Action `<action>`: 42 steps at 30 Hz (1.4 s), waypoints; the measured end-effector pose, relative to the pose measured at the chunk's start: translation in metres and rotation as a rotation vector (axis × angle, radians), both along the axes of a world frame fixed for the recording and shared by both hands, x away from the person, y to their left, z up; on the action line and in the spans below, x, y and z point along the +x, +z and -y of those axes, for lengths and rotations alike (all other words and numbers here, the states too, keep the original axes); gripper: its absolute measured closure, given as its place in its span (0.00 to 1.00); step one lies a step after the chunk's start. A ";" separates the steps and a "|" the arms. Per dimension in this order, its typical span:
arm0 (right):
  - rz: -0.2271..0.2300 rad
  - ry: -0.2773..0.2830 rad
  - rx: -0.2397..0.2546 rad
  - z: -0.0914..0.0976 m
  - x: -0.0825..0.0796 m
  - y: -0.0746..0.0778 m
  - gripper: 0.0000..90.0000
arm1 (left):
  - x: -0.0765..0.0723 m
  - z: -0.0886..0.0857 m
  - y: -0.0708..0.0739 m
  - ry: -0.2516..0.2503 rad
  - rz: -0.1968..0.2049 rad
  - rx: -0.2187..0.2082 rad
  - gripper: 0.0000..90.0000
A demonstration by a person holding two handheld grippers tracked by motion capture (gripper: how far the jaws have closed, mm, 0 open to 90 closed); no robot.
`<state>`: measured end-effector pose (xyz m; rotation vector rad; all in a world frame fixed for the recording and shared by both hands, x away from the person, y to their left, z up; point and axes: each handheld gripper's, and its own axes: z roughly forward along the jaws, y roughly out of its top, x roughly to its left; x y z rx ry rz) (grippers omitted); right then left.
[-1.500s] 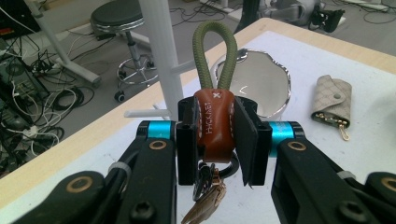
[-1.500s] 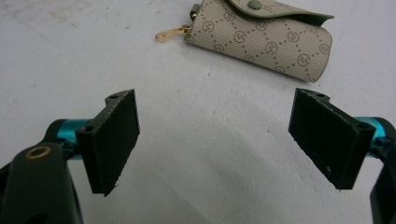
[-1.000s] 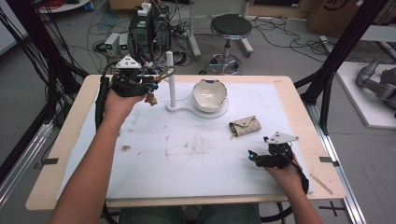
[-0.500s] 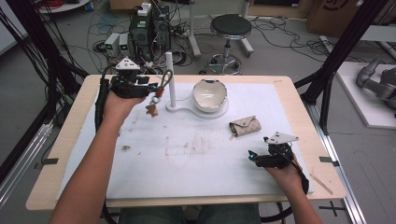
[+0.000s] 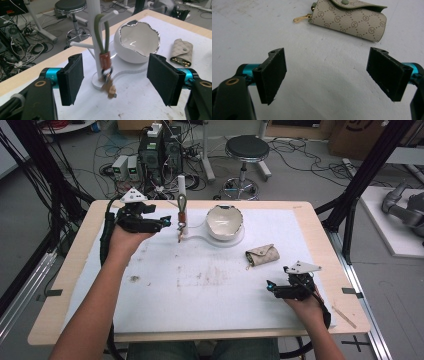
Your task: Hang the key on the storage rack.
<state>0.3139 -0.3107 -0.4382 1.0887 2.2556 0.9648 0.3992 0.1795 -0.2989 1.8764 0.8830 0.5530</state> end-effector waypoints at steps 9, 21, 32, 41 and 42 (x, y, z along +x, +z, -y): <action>0.007 -0.019 0.013 0.004 -0.002 0.002 0.18 | -0.029 -0.004 -0.024 -0.017 0.010 -0.012 0.27; 0.009 -0.015 0.010 0.006 0.000 0.001 0.18 | -0.059 0.005 -0.060 -0.048 -0.017 0.008 0.25; 0.007 -0.027 0.016 0.009 0.000 0.001 0.18 | -0.065 0.009 -0.091 -0.054 -0.059 -0.002 0.23; 0.005 -0.052 0.016 0.017 -0.002 0.000 0.18 | -0.064 0.011 -0.101 -0.074 -0.066 0.000 0.23; 0.006 -0.044 0.016 0.016 -0.001 0.000 0.18 | -0.064 0.011 -0.100 -0.066 -0.065 -0.009 0.23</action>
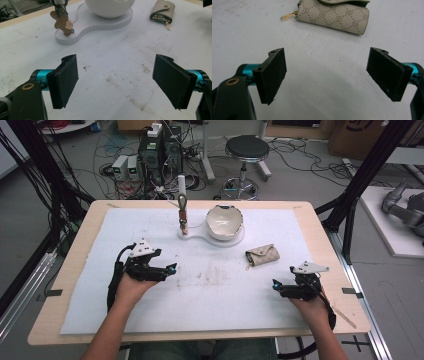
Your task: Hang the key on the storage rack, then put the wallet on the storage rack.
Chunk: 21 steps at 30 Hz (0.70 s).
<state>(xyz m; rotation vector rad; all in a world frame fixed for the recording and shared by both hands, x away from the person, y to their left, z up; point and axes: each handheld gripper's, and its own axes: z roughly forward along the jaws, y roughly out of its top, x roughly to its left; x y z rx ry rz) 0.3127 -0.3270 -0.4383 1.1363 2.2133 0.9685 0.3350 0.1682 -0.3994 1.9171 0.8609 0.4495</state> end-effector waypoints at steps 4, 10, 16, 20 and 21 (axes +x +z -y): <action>0.000 0.004 -0.001 0.000 0.000 0.000 0.18 | 0.000 -0.002 0.001 0.001 -0.005 -0.014 0.23; 0.001 -0.005 0.006 0.002 -0.002 0.000 0.18 | 0.000 0.000 0.000 -0.006 -0.014 -0.028 0.23; 0.008 -0.001 0.000 0.005 -0.007 0.001 0.18 | 0.002 0.009 0.000 -0.012 -0.017 -0.036 0.23; 0.005 -0.006 0.014 0.009 -0.012 0.001 0.18 | 0.007 0.021 0.001 -0.028 -0.017 -0.040 0.23; 0.006 -0.010 0.018 0.010 -0.014 0.001 0.18 | 0.009 0.026 0.001 -0.033 -0.019 -0.037 0.23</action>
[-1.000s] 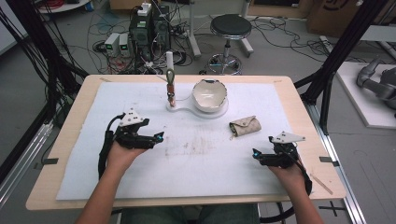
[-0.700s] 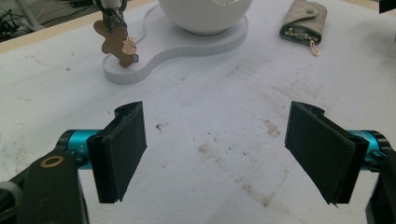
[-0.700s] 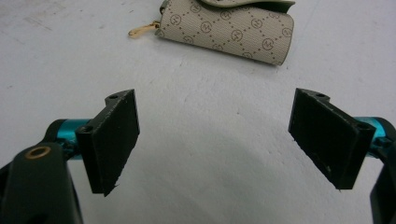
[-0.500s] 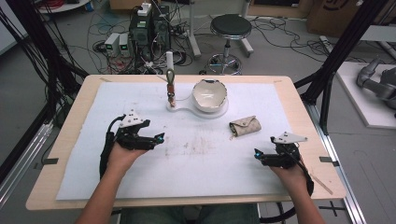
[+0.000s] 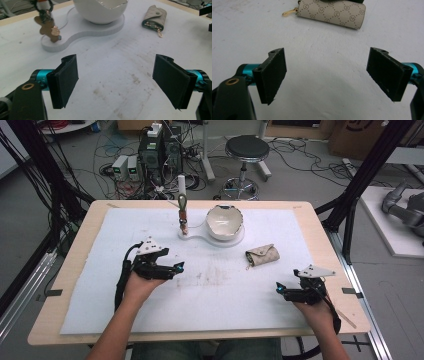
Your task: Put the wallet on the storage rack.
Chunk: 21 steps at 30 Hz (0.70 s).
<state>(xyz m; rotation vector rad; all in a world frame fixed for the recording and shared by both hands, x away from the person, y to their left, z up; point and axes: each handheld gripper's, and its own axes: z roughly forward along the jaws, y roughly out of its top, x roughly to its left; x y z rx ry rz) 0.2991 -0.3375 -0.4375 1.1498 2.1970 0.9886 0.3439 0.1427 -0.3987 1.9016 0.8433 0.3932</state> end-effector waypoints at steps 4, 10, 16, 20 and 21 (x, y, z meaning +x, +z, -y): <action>-0.003 -0.005 0.015 0.005 -0.007 0.001 0.18 | 0.010 0.015 0.002 -0.006 -0.002 -0.004 0.23; 0.002 0.012 0.020 0.007 -0.018 0.000 0.18 | 0.023 0.044 0.004 -0.053 -0.007 -0.032 0.23; -0.007 0.003 0.021 0.009 -0.028 0.001 0.18 | 0.033 0.080 0.003 -0.107 -0.005 -0.010 0.23; -0.006 -0.005 0.021 0.012 -0.036 0.001 0.18 | 0.041 0.104 0.003 -0.133 -0.009 0.004 0.23; -0.006 -0.005 0.022 0.012 -0.037 0.001 0.18 | 0.043 0.108 0.003 -0.139 -0.009 0.007 0.23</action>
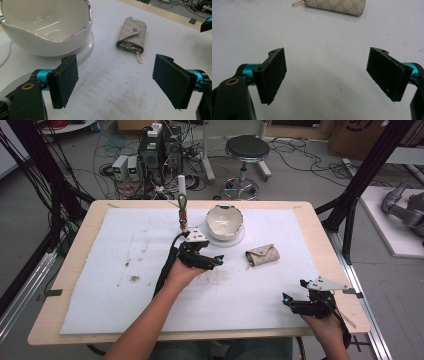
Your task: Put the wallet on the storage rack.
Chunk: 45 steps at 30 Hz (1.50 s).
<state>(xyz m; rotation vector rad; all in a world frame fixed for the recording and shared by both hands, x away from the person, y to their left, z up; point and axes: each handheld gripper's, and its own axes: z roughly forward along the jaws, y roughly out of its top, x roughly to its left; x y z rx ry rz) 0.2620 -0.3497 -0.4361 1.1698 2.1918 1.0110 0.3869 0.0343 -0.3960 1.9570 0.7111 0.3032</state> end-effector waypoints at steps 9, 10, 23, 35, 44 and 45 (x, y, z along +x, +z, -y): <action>-0.004 0.002 0.001 0.001 -0.004 0.000 0.18 | 0.014 0.039 -0.005 -0.042 -0.017 0.045 0.22; -0.005 0.002 0.002 0.000 -0.005 0.000 0.18 | 0.016 0.043 -0.006 -0.045 -0.019 0.052 0.22; -0.002 0.015 -0.011 -0.001 -0.003 0.000 0.18 | 0.035 0.095 -0.006 -0.125 -0.028 0.134 0.21; -0.003 0.020 -0.015 0.000 -0.002 -0.002 0.18 | 0.057 0.133 -0.030 -0.165 -0.066 0.174 0.20; -0.003 0.021 -0.019 0.000 0.001 -0.002 0.18 | 0.063 0.152 -0.045 -0.173 -0.070 0.215 0.20; -0.004 0.022 -0.020 0.000 0.001 -0.002 0.18 | 0.065 0.153 -0.049 -0.169 -0.076 0.236 0.20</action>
